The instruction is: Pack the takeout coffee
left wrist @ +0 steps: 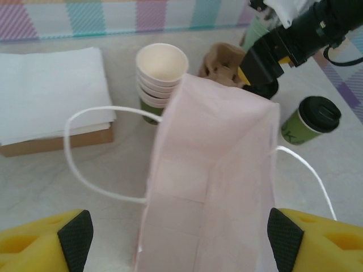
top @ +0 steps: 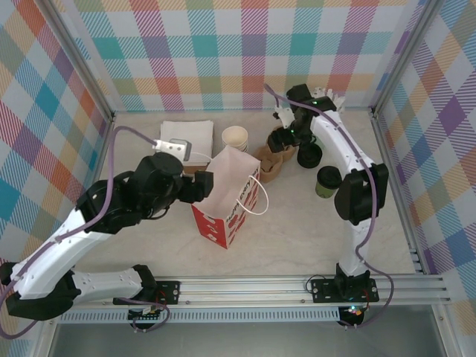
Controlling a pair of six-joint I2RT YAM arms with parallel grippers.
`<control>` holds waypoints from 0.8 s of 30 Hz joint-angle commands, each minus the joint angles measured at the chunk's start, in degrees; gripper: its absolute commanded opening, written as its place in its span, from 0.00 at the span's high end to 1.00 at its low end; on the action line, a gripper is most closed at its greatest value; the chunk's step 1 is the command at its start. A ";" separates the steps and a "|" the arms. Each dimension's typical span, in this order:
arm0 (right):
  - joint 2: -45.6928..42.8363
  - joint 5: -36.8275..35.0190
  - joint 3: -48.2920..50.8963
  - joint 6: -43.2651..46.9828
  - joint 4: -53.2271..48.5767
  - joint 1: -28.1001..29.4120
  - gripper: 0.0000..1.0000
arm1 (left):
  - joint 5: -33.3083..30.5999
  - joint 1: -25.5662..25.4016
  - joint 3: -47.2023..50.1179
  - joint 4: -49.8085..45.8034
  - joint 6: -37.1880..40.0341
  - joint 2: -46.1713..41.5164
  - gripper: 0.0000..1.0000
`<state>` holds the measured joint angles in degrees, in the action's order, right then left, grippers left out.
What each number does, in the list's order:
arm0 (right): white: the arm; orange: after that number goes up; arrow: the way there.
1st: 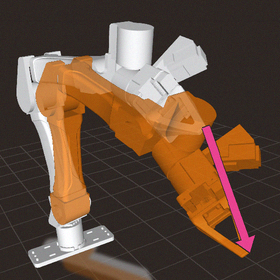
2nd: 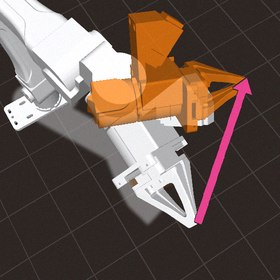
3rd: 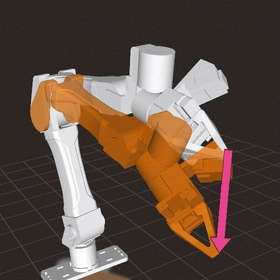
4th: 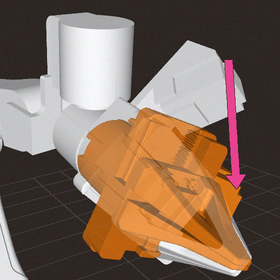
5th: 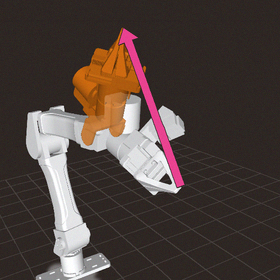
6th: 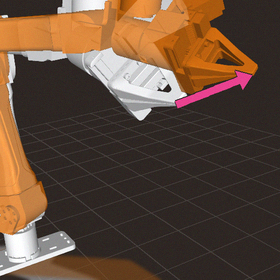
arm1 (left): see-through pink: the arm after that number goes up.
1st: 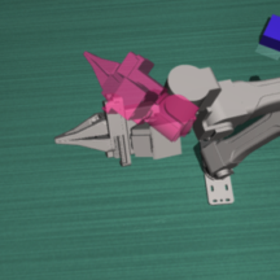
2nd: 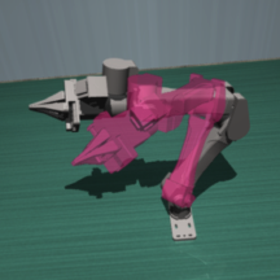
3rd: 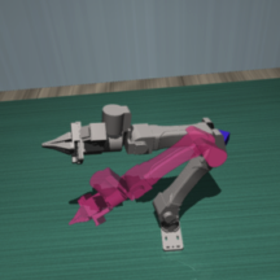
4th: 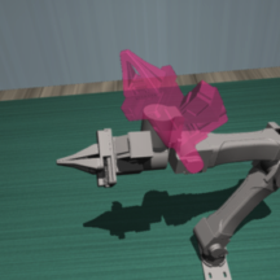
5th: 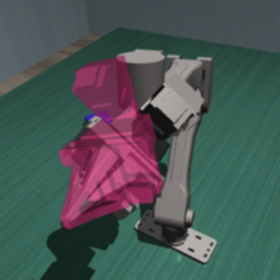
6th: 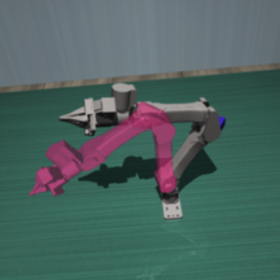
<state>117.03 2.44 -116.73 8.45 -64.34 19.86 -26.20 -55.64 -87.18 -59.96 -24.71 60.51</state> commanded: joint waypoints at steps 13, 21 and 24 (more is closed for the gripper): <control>15.49 -7.61 -16.64 6.54 -8.24 3.02 0.27 | -7.25 -0.34 4.10 -3.35 -6.16 -4.60 0.15; 18.87 -7.11 -20.38 6.42 -9.93 3.26 0.34 | -7.73 -0.35 3.72 -3.41 -5.78 -3.88 0.14; 19.02 -6.79 -20.39 6.32 -9.91 3.39 0.38 | -7.73 -0.35 3.50 -3.38 -5.52 -3.56 0.14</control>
<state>135.39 -4.54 -135.24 14.26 -72.31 22.61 -32.32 -55.64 -83.48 -63.07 -30.24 56.77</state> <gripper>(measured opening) 0.626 0.861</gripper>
